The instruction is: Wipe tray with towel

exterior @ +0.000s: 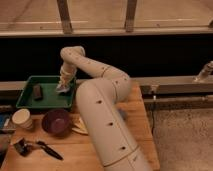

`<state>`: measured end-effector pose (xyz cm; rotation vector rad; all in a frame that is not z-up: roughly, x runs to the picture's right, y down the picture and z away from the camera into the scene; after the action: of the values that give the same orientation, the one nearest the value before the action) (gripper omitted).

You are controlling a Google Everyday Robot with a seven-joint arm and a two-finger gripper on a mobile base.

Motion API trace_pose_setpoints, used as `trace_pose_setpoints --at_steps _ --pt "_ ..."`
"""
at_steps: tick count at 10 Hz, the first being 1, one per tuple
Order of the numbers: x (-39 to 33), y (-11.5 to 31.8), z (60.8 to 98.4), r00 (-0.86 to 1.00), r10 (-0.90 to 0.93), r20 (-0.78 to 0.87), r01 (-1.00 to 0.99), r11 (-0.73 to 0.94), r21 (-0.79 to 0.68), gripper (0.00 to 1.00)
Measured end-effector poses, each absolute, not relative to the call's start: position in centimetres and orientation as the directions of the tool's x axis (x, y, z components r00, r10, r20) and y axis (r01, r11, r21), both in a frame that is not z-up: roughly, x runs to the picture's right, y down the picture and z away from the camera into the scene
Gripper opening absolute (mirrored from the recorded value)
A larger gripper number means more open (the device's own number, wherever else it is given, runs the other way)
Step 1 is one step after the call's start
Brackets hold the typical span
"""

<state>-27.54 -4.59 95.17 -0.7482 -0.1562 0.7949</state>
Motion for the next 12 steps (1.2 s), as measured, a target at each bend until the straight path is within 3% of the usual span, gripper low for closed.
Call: trace_pose_setpoints --at_steps 4,10,12 --pt "-30.9 -4.6 94.1 0.752 0.657 -0.051 -0.501 0.519 -0.692 0.0" --pt "-33.0 1.8 87.0 0.811 0.584 0.042 -0.366 0.561 -0.743 0.0" --pt "-31.9 2.4 86.4 0.813 0.581 0.041 -0.361 0.558 -0.747 0.0"
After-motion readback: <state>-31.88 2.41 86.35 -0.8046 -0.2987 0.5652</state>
